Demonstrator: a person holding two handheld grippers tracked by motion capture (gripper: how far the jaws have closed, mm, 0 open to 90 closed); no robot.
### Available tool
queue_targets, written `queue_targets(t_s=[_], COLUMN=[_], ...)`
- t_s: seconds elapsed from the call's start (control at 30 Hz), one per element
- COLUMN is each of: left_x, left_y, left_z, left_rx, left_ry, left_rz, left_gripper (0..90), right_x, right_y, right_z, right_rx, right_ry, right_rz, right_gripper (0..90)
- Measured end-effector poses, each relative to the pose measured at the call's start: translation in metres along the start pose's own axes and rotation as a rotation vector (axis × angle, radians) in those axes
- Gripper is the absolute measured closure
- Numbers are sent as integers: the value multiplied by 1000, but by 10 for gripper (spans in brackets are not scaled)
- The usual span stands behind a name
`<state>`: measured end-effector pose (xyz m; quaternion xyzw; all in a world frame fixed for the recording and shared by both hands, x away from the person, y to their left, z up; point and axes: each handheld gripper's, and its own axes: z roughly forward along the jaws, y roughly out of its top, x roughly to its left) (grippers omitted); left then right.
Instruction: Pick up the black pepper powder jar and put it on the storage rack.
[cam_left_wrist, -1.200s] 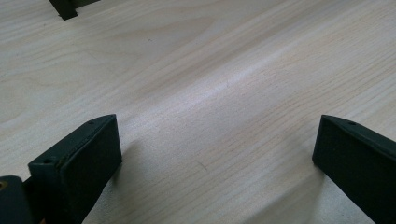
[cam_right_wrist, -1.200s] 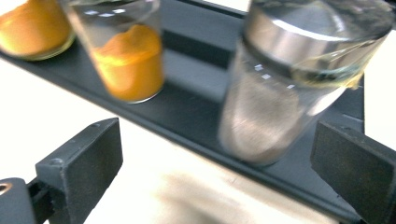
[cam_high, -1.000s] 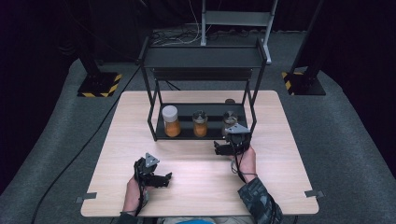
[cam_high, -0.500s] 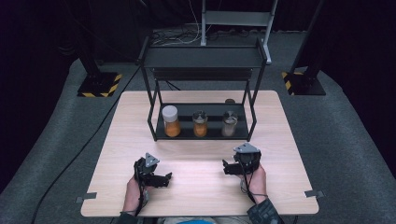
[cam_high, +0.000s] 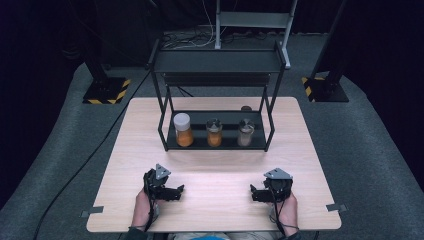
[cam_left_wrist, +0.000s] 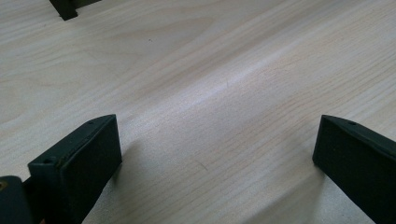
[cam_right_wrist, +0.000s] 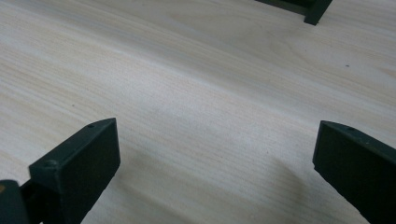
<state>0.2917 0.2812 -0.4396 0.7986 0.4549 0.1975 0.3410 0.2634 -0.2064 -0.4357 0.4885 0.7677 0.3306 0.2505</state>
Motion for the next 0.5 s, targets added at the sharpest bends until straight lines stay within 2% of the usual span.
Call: queue_targets(t_s=[0.2, 0.5], left_x=[-1, 0], left_y=[0, 0], left_z=[0, 0], left_rx=[-2, 0], left_ry=[3, 1], left_rz=[4, -4], left_gripper=[6, 3], right_x=[-4, 4], right_y=[-8, -14], right_z=[-3, -5], right_rx=[-23, -53], right_ry=[12, 3], right_rz=[14, -51], right_gripper=[0, 0])
